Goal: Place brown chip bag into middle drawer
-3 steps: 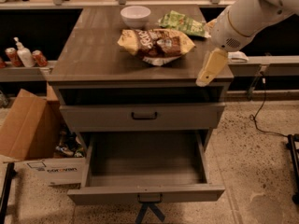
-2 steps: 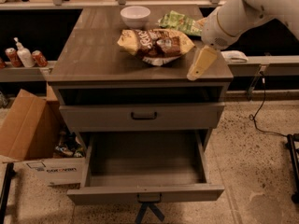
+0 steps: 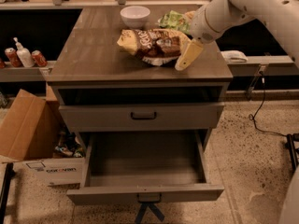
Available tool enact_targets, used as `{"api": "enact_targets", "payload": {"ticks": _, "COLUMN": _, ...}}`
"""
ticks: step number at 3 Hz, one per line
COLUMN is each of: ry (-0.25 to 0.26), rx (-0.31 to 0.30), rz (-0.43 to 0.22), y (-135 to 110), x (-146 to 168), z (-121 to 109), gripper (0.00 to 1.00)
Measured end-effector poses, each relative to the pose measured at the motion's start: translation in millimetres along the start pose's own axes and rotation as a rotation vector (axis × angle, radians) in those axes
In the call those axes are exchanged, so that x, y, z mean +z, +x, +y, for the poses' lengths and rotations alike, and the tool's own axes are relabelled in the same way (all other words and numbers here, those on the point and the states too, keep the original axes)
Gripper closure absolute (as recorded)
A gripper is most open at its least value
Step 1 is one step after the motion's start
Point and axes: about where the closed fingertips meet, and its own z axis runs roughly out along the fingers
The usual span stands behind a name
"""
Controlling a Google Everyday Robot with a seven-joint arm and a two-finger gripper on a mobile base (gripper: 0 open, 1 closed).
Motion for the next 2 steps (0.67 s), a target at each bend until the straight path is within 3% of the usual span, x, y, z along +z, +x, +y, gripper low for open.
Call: {"api": "enact_targets", "payload": {"ticks": 2, "ry": -0.047, "rx": -0.032, "rz": -0.043, "y": -19.1, "x": 41.5, "z": -12.4, "gripper": 0.0}}
